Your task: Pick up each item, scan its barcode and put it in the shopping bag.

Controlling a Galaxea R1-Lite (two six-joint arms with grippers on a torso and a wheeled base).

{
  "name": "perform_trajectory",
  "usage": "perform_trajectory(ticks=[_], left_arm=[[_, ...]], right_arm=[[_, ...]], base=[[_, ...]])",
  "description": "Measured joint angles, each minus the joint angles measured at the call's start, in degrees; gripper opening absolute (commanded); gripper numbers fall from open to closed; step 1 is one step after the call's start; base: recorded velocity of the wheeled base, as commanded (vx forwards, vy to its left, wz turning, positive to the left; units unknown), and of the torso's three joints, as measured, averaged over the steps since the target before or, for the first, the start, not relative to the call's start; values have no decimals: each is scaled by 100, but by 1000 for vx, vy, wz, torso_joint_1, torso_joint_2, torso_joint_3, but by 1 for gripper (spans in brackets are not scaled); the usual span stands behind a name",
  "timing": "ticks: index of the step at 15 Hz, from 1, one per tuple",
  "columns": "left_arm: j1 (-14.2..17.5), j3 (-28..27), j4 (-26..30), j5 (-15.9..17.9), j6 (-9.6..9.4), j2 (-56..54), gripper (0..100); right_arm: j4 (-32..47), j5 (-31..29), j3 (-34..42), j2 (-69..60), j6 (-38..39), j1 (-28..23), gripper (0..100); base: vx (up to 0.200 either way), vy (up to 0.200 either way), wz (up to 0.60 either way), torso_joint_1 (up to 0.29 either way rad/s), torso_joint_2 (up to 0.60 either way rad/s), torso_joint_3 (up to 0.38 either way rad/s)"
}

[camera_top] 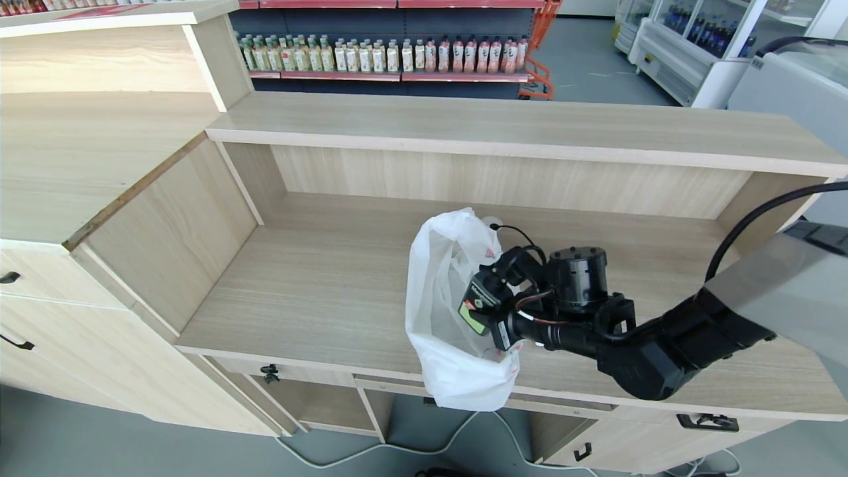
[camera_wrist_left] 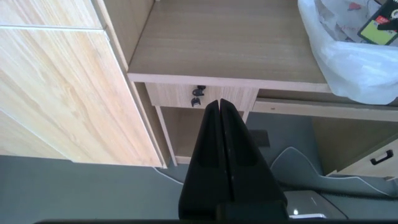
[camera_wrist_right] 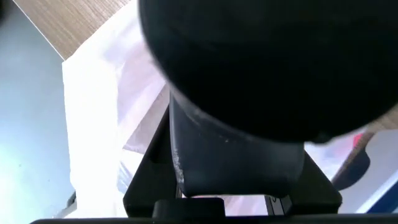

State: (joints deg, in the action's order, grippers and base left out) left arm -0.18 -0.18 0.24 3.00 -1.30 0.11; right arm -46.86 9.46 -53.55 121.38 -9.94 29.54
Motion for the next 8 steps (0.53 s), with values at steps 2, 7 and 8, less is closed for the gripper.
perform_trajectory(ticks=[2,7,8], left_arm=[[0,0,0,0,-2,0,0],[0,0,2,0,-2,0,0],[0,0,2,0,-2,0,0]], right_arm=[[-158,0,-2,274,-389,37,0],[-233,0,-22,679,-914,17,0],[-251,1,-41,728,-974,6,0]], base=[[0,0,0,0,0,0],[0,0,0,0,0,0],[0,0,0,0,0,0]])
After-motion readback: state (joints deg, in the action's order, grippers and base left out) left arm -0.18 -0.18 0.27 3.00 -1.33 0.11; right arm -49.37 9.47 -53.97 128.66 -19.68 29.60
